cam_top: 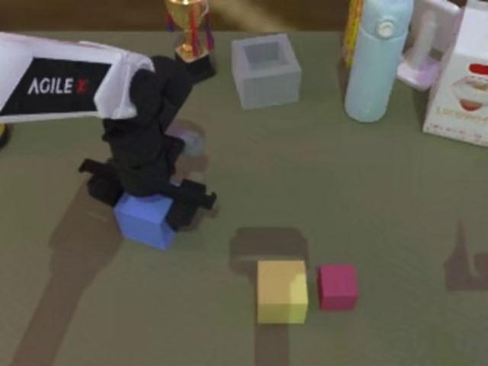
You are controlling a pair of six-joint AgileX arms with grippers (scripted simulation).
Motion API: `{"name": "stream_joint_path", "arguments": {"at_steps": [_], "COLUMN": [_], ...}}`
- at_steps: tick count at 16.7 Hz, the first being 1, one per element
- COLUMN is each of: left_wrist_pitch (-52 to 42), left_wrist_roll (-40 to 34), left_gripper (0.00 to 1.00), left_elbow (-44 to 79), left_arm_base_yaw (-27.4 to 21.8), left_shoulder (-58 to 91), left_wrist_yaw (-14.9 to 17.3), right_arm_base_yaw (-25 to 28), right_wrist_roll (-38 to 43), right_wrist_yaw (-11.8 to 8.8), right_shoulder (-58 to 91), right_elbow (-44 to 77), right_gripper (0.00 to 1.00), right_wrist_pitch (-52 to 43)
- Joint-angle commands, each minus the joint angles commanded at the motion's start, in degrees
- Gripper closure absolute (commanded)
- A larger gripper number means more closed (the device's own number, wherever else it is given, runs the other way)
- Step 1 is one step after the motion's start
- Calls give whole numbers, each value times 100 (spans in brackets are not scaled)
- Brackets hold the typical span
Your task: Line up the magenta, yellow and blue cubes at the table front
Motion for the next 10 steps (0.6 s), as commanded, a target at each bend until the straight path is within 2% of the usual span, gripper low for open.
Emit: {"name": "stream_joint_path", "arguments": {"at_steps": [10], "left_wrist_pitch": [-1395], "left_wrist_roll": [-15], "left_gripper": [100], "left_elbow": [857], "left_arm_base_yaw": [107], "left_shoulder": [-538], "left_wrist_yaw": [-4], "right_arm_base_yaw": [0], "right_wrist_roll": [0], "right_wrist_yaw": [0], "right_shoulder": [0], "right_elbow": [0], "right_gripper": [0], "right_wrist_pitch": [0]}}
